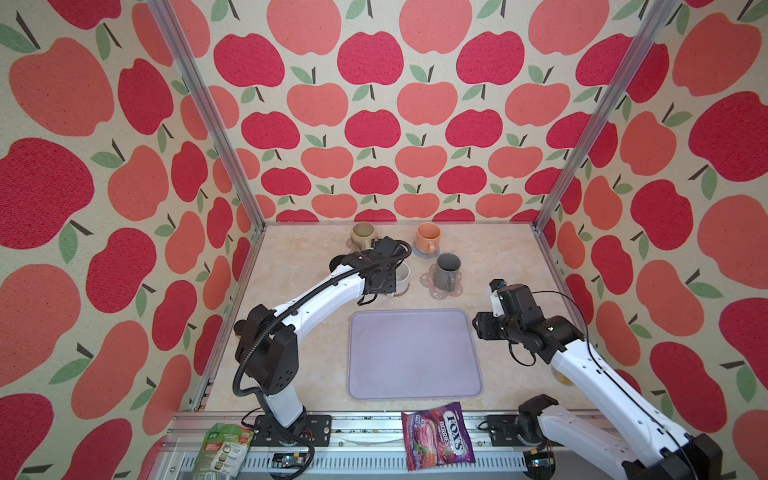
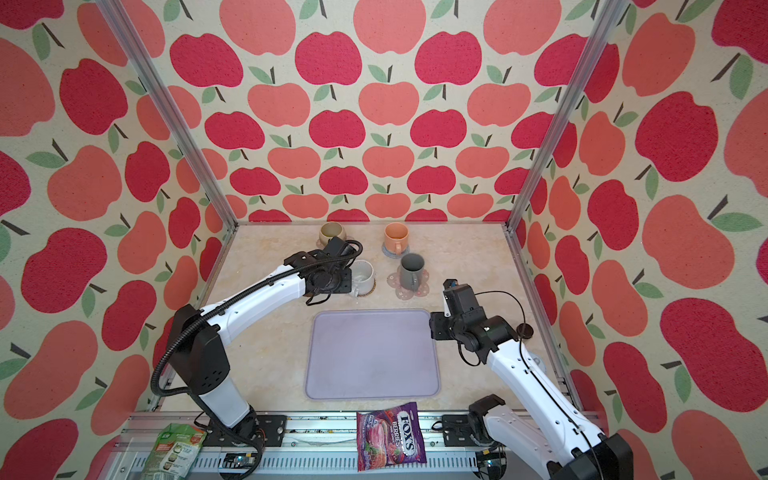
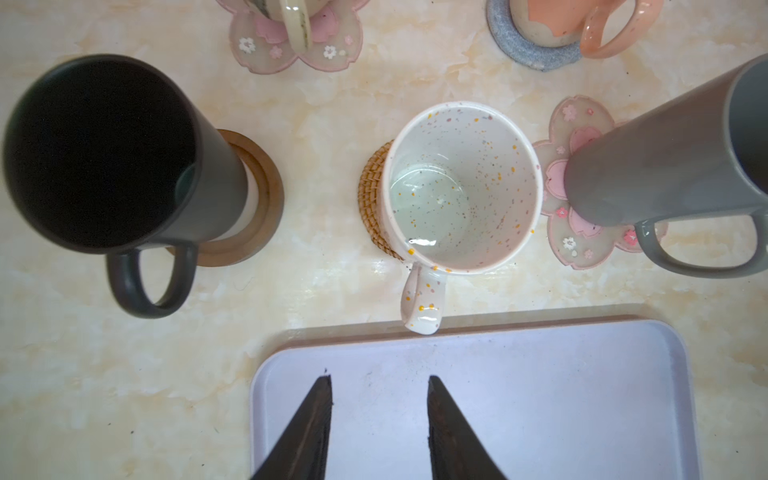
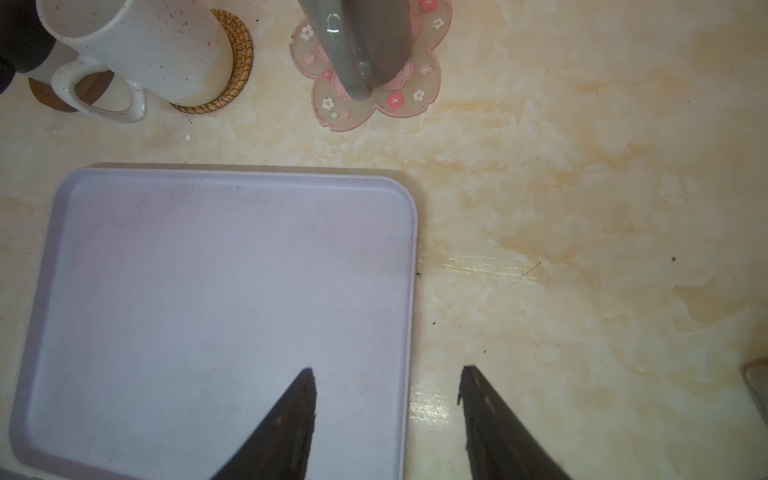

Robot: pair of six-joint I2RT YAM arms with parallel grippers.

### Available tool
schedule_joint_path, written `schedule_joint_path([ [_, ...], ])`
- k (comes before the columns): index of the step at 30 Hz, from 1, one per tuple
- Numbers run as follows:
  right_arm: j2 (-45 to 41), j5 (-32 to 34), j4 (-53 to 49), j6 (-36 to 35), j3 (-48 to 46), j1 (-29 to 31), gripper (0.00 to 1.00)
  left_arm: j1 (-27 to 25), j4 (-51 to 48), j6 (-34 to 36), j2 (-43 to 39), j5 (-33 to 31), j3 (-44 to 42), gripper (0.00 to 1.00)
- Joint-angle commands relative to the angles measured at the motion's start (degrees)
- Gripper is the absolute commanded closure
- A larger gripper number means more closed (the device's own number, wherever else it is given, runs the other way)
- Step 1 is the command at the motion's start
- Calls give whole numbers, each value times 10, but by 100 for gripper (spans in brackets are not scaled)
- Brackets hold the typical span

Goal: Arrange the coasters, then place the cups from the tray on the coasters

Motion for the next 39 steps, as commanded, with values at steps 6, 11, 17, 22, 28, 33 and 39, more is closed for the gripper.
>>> schedule_joint_path([
  [6, 37, 14, 87, -70, 15, -65, 39, 91, 32, 80, -174, -73, -144, 59],
  [11, 63, -6, 169, -96, -8, -113, 33, 175, 143, 160, -280, -91, -269, 52],
  [17, 103, -2, 264, -113, -34, -163, 31, 284, 274, 172, -365, -112, -391, 42],
  [22, 117, -7, 331, -125, -59, -206, 30, 342, 385, 174, -381, -112, -468, 36],
  [28, 131, -16, 446, -130, -110, -258, 26, 361, 537, 217, -320, -125, -534, 9],
  [33, 163, 0, 560, -129, -152, -280, 23, 371, 628, 241, -243, -126, -543, 1],
  [39, 209, 27, 739, -151, -211, -281, 20, 383, 708, 247, -179, -119, -554, 1],
])
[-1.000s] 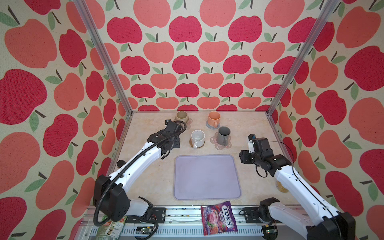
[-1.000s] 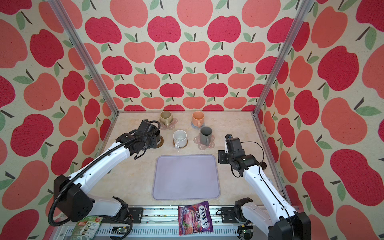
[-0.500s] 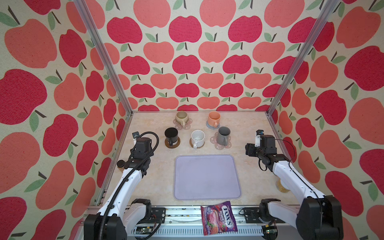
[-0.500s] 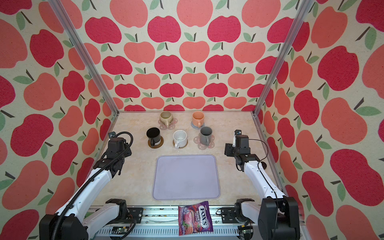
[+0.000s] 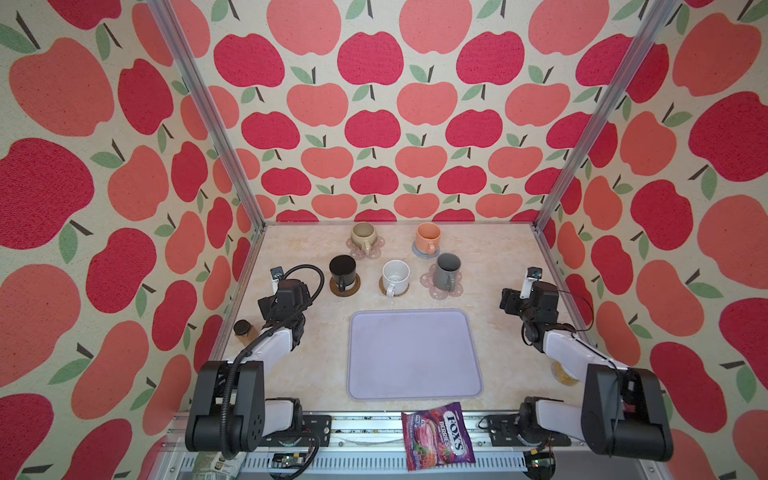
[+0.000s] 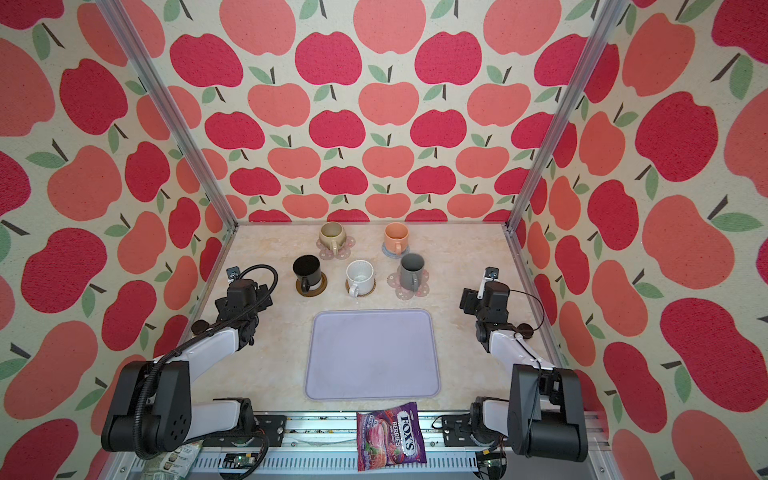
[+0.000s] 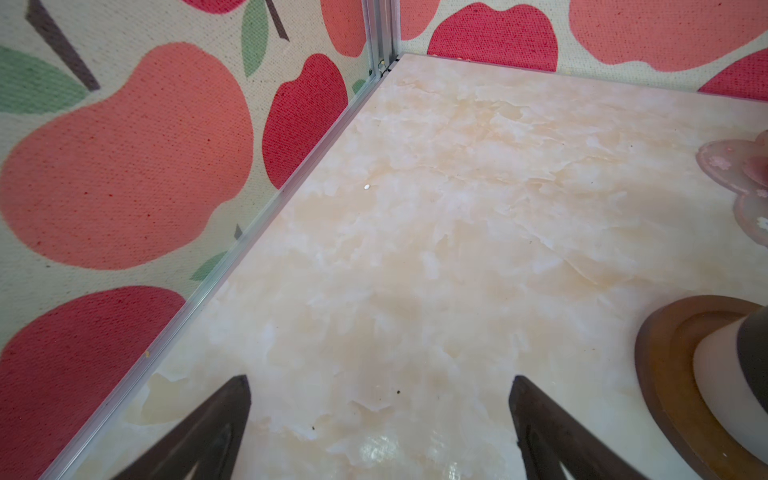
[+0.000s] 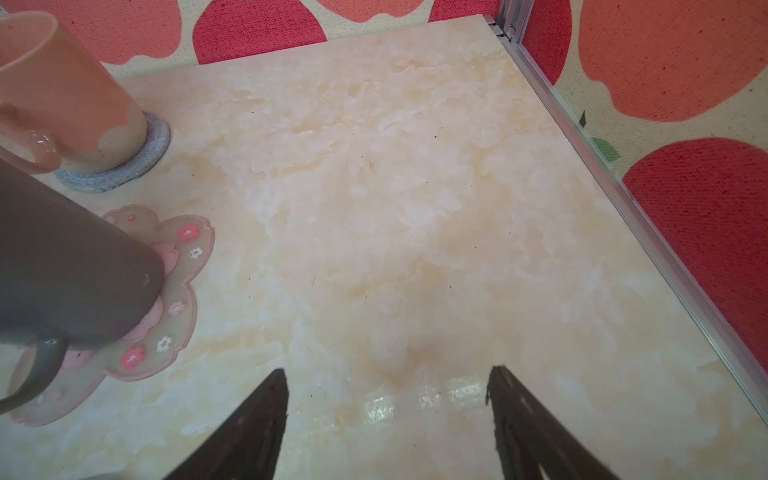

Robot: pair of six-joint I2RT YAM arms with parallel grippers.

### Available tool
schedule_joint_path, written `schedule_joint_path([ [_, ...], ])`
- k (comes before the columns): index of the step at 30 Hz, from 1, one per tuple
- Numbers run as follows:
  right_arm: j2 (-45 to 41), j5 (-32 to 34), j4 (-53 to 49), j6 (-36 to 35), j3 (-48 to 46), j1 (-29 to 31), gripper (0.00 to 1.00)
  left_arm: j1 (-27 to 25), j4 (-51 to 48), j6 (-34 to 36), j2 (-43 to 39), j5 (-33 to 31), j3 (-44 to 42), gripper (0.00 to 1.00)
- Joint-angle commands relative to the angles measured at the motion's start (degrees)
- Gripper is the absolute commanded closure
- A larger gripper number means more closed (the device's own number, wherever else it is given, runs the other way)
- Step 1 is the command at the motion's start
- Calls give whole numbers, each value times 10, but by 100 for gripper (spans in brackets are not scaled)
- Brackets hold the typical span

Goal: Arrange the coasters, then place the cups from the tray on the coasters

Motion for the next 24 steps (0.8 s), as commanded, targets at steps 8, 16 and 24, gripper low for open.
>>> schedule_joint_path([
  [8, 80, 16, 166, -37, -5, -2, 18, 14, 151, 40, 57, 22, -26, 1],
  [16, 112, -21, 236, -66, -18, -1, 16, 17, 232, 63, 99, 44, -30, 1],
  [24, 174, -44, 401, -87, -73, 10, 11, 14, 281, 92, 137, 87, -32, 1],
])
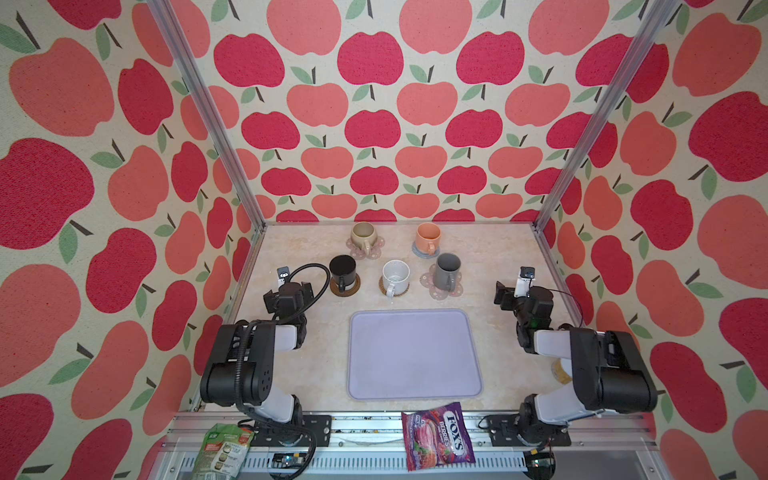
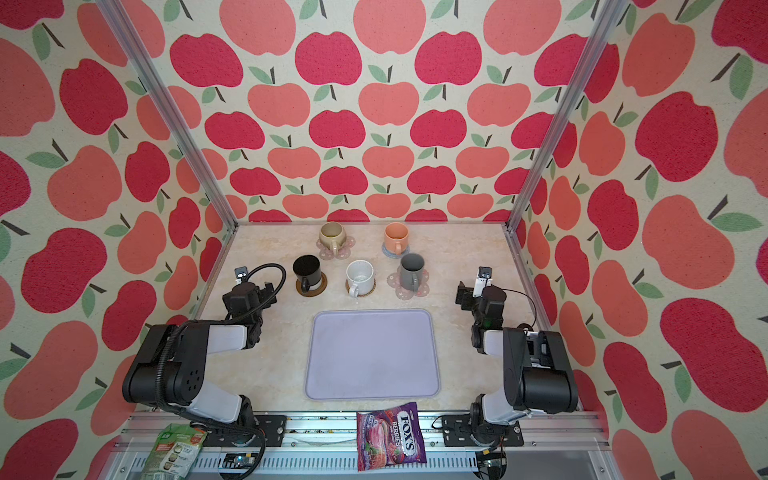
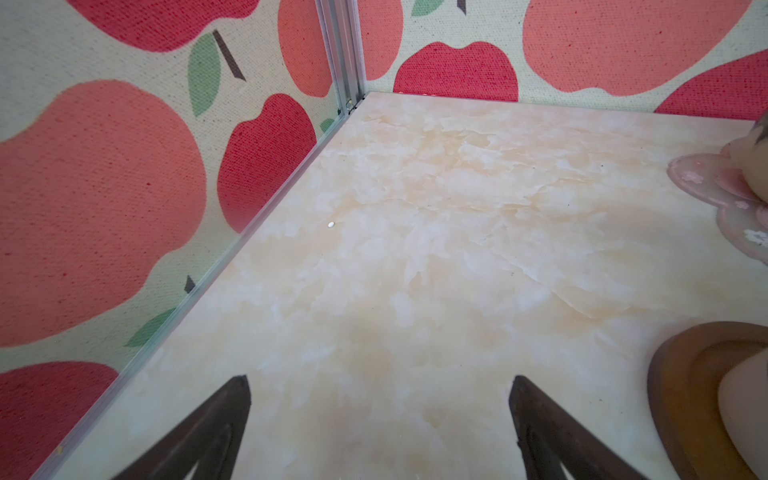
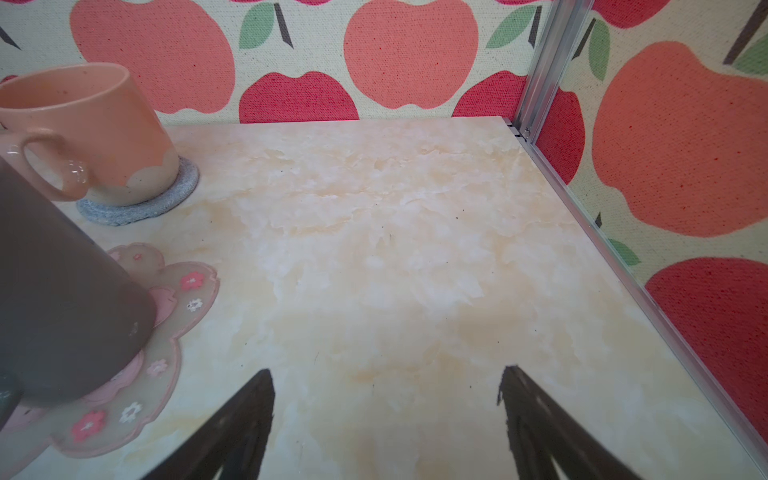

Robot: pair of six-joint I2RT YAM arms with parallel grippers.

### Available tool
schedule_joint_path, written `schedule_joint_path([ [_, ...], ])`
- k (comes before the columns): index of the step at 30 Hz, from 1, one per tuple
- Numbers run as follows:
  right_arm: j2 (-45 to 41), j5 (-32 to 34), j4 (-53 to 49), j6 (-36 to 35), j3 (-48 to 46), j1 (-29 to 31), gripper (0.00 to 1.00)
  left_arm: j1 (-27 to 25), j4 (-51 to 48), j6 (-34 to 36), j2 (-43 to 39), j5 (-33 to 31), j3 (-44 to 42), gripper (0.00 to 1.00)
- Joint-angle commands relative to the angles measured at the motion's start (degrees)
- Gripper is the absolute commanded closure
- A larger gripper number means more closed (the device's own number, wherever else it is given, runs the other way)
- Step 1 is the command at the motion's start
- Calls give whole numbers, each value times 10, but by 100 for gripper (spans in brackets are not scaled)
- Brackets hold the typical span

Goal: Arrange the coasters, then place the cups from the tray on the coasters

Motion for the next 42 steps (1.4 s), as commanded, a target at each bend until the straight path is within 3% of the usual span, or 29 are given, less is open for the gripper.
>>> schedule_joint_path([
  [1, 36, -11, 118, -27, -33, 12, 9, 3, 38, 22, 5, 36, -2, 1],
  [4, 32, -2, 109, -35, -33, 20, 1, 10, 56, 20, 0, 66, -15, 1],
  [9, 27, -19, 52, -50, -6, 26, 1, 28, 158, 31, 38, 151, -53, 1],
  [16, 29, 12, 34, -42, 5, 27, 1, 49, 100, 11, 26, 185, -34, 1],
  [42, 29, 13, 35, -42, 4, 27, 1, 51, 104, 12, 28, 187, -35, 1],
])
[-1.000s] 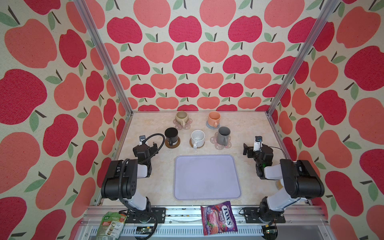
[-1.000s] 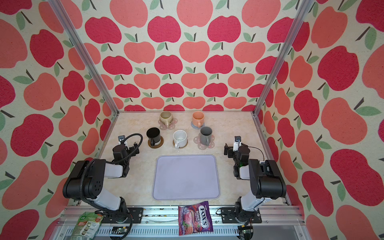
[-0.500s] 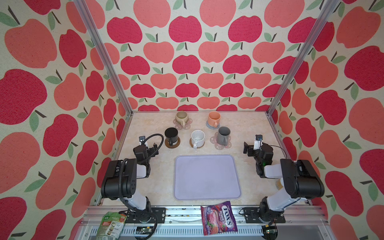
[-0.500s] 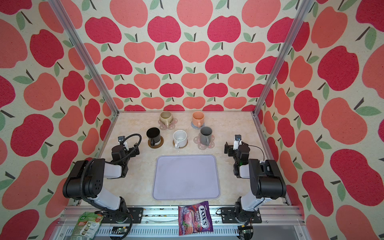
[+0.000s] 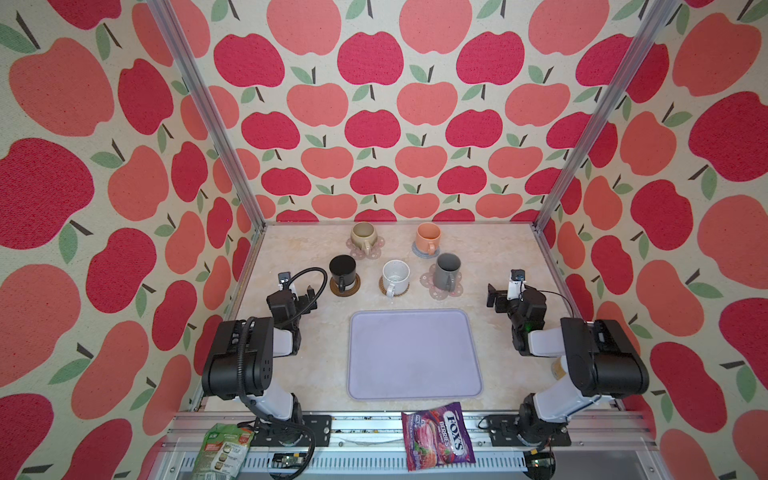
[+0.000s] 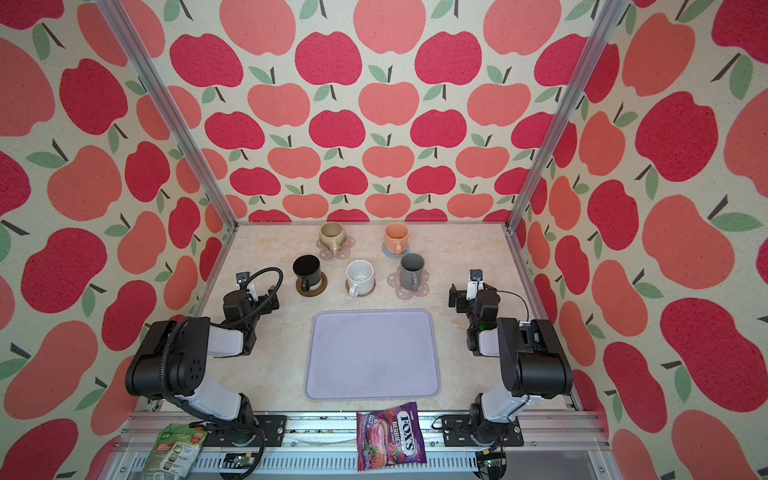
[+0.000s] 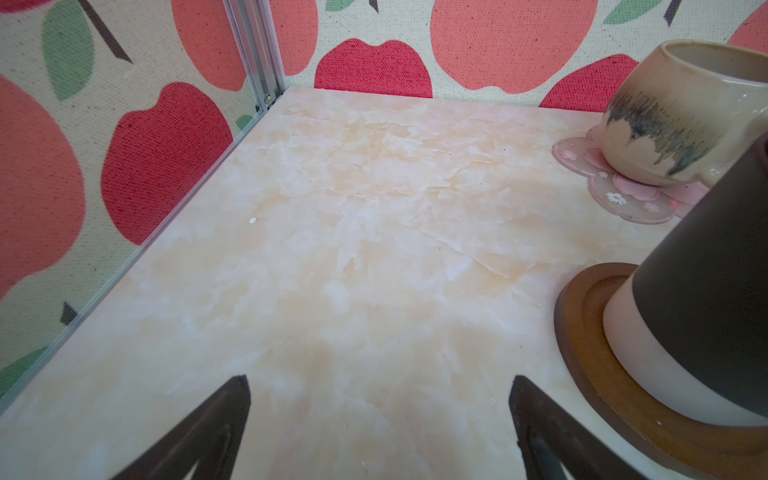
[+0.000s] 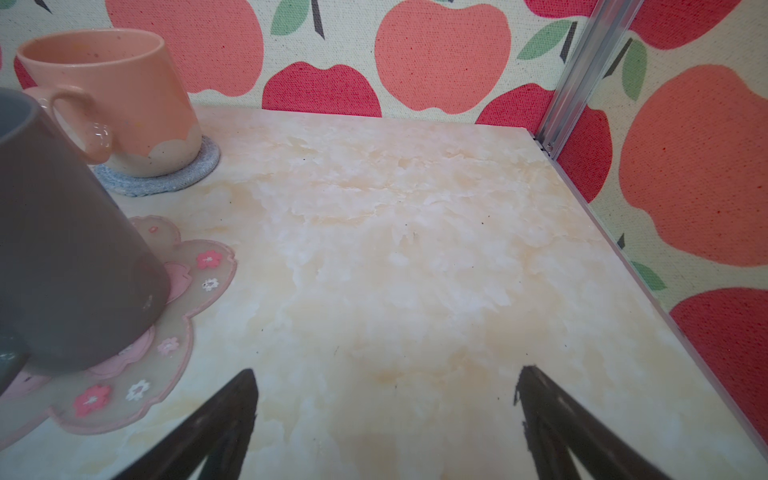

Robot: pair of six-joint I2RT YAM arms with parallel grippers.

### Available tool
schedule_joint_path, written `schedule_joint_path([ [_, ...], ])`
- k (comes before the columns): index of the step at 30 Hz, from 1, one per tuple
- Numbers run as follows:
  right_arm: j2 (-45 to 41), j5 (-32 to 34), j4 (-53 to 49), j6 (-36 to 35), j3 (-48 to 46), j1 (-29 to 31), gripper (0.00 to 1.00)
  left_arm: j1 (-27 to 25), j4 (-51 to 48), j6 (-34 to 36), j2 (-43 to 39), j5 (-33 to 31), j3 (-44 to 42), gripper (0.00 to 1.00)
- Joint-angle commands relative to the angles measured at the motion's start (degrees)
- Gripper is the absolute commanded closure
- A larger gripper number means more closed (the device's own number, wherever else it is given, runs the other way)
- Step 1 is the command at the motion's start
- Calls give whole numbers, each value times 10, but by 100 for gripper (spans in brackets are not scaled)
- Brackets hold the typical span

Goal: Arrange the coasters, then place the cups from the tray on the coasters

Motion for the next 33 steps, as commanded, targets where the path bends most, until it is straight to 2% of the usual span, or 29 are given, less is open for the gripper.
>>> schedule_joint_path([
  [1, -4, 8, -9, -8, 7, 3, 0, 2, 11, 0, 3, 10, 10, 1],
  [33, -3, 8, -8, -8, 6, 3, 1, 2, 11, 0, 3, 10, 10, 1],
])
